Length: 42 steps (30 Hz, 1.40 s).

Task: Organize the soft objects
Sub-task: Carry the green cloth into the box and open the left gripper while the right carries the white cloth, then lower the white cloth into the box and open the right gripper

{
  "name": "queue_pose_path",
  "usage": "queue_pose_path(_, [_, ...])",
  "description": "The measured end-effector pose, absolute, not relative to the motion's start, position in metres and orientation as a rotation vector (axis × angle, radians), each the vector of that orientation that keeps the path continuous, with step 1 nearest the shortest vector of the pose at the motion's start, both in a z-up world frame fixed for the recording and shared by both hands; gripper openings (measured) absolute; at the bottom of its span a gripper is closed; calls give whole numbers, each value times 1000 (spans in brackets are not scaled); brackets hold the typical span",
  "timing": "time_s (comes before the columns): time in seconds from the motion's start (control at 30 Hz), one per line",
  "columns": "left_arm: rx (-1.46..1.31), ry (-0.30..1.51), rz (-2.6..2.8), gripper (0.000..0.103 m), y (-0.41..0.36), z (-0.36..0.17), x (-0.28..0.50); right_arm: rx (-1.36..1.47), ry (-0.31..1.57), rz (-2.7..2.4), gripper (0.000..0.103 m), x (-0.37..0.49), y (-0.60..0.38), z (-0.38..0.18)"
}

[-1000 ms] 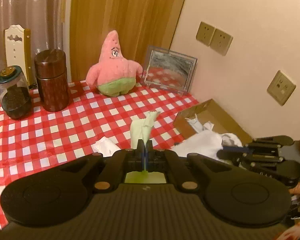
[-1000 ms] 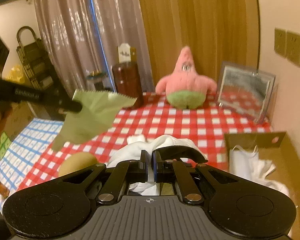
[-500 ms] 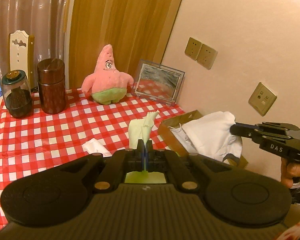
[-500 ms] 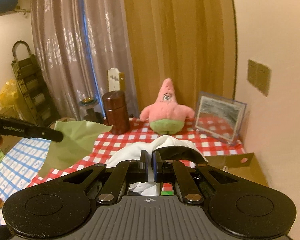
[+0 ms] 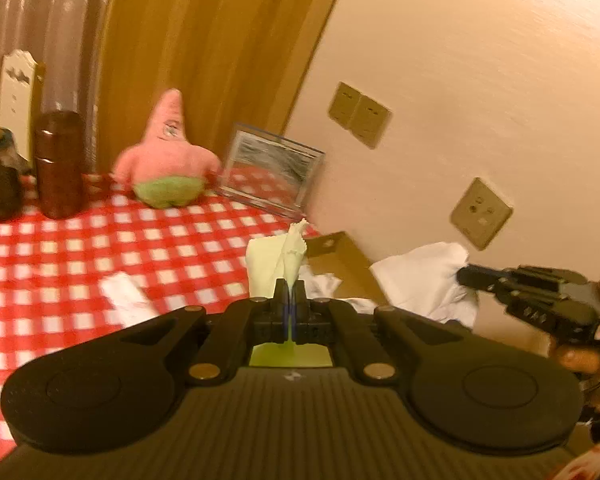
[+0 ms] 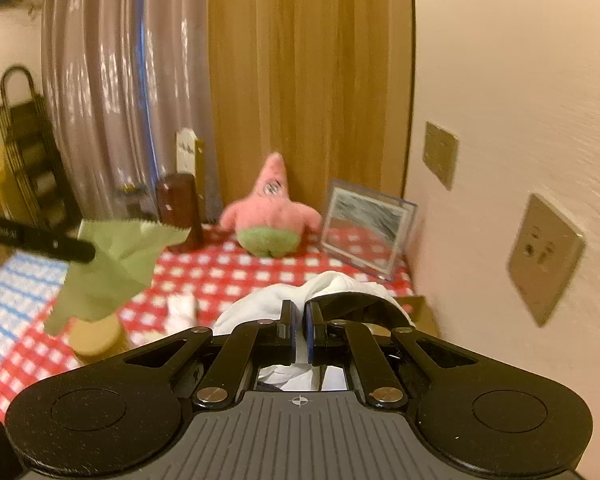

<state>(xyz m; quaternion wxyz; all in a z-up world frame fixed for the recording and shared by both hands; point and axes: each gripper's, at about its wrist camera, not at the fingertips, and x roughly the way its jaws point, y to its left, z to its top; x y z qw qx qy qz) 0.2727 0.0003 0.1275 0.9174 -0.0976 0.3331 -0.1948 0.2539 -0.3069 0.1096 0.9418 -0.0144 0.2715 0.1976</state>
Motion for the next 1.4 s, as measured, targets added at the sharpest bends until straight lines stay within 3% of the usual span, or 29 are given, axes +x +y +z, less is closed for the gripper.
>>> queue_pose_path(0.4, [-278,769,-488,0,-89,82,305,-366,625,424,5,267,-332,54])
queue_pose_path(0.97, [-373,882,-470,0,-171,9,365,-451,685,422,5,301,-345,-5])
queue_pose_path(1.03, [-367,886,-473,5,-178,2,370,-443,695,416,5,305,-348,-9])
queue_pose_path(1.1, [-352,890,-458,23,-185,-3,374,-441,705,409,5,306,-350,-13])
queue_pose_path(1.4, [-358,866,-409,26,-161,-5,357,-428,747,374,5,310,-357,-27])
